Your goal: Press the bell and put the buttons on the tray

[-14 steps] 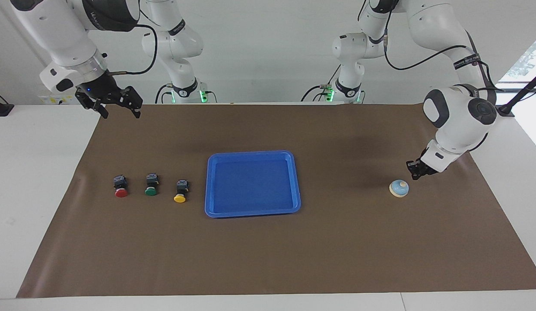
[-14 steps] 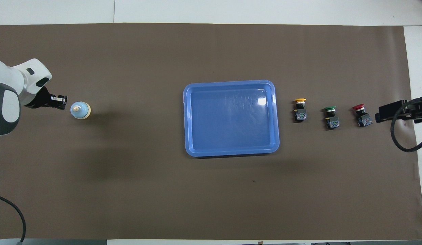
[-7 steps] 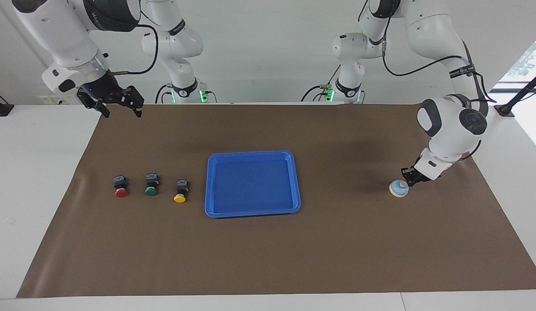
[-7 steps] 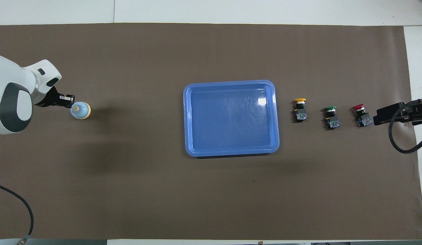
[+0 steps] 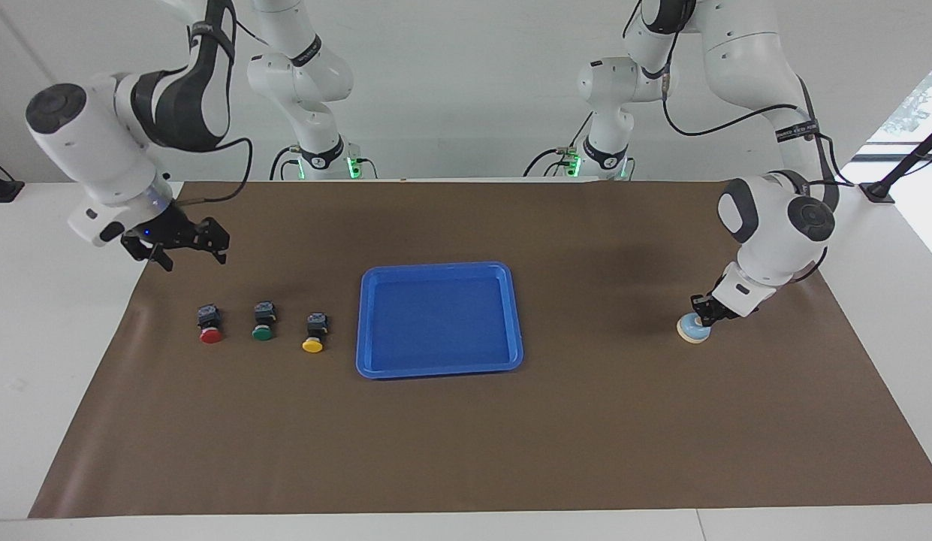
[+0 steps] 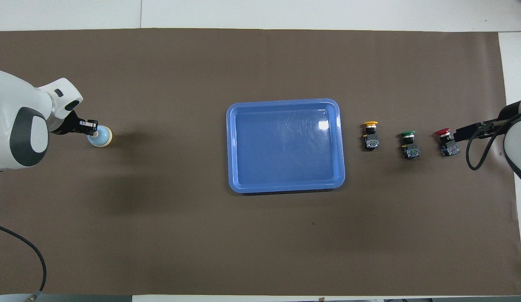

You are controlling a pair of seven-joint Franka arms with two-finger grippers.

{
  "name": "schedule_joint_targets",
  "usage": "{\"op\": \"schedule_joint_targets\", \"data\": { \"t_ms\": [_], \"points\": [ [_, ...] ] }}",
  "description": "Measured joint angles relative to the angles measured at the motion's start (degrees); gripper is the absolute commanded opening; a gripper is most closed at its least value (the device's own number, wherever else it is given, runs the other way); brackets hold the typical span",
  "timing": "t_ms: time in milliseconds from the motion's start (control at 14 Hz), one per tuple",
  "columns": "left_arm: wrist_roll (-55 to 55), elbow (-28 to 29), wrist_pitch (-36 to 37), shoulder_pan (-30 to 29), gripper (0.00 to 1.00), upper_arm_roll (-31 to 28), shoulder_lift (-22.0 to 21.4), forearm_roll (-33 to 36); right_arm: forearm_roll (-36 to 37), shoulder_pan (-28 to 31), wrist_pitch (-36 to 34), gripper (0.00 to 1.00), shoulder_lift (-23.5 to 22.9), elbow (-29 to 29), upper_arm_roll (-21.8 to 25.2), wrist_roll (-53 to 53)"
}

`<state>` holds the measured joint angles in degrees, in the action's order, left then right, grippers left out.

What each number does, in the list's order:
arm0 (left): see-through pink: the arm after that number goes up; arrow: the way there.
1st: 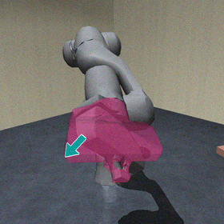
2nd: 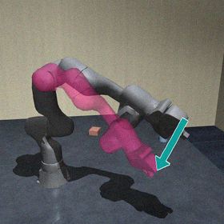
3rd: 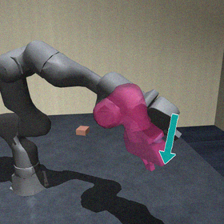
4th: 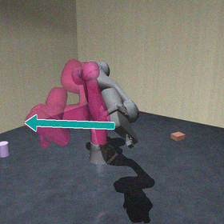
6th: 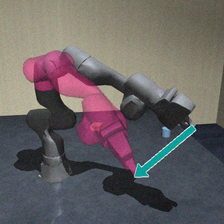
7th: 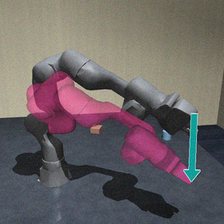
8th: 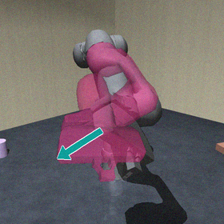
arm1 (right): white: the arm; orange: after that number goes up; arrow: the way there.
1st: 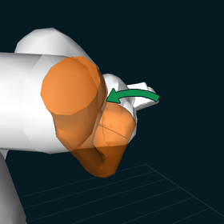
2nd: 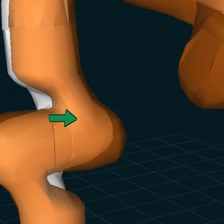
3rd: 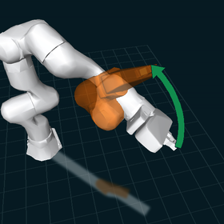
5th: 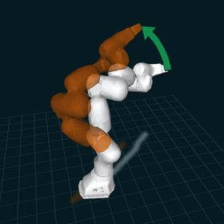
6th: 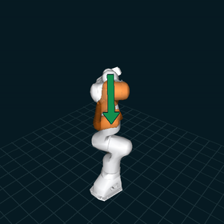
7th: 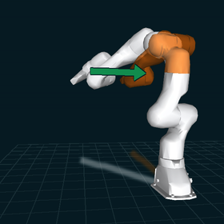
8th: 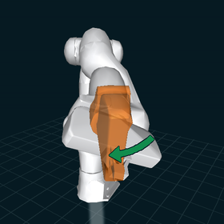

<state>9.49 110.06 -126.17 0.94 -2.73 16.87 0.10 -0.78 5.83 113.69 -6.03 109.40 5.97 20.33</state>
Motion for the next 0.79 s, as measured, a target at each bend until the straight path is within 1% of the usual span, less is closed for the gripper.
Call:
{"op": "schedule_joint_targets", "data": {
  "t_ms": [72,215,358,430,501,645,716,788],
  "points": [
    [0.00,0.23,-0.28,0.11,0.00,-0.07,-0.14,0.00,0.00,0.45,3.88,1.00,-1.22,2.08,-0.01,0.51],
    [-0.02,0.28,-0.35,0.12,0.00,-0.09,-0.17,0.00,0.00,0.82,10.70,1.00,-1.86,6.77,0.01,1.02],
    [-0.07,-0.07,0.67,0.12,0.00,-0.13,-0.15,-0.04,0.00,0.97,14.65,1.00,-1.66,9.97,0.01,2.76],
    [-0.09,-1.01,3.10,0.09,0.00,-0.17,-0.15,-0.10,0.00,1.27,15.98,1.00,-1.50,11.21,0.01,3.34],
    [-0.09,-3.26,7.23,0.00,0.00,-0.32,-0.20,-0.15,0.00,1.72,17.41,1.00,-1.39,12.39,0.02,4.16],
    [-0.09,-9.57,16.02,-0.45,0.00,-0.61,-0.82,-0.16,0.00,3.20,20.59,1.00,-1.71,14.26,0.02,7.10],
    [-0.09,-12.21,19.50,-0.62,0.00,-0.79,-1.90,-0.16,0.00,4.16,22.18,0.99,-2.38,14.84,0.03,8.62],
    [-0.09,-13.89,22.18,-0.66,0.16,-1.00,-3.47,-0.17,0.00,5.03,23.33,0.93,-3.28,15.15,0.04,9.71]
  ]
}}
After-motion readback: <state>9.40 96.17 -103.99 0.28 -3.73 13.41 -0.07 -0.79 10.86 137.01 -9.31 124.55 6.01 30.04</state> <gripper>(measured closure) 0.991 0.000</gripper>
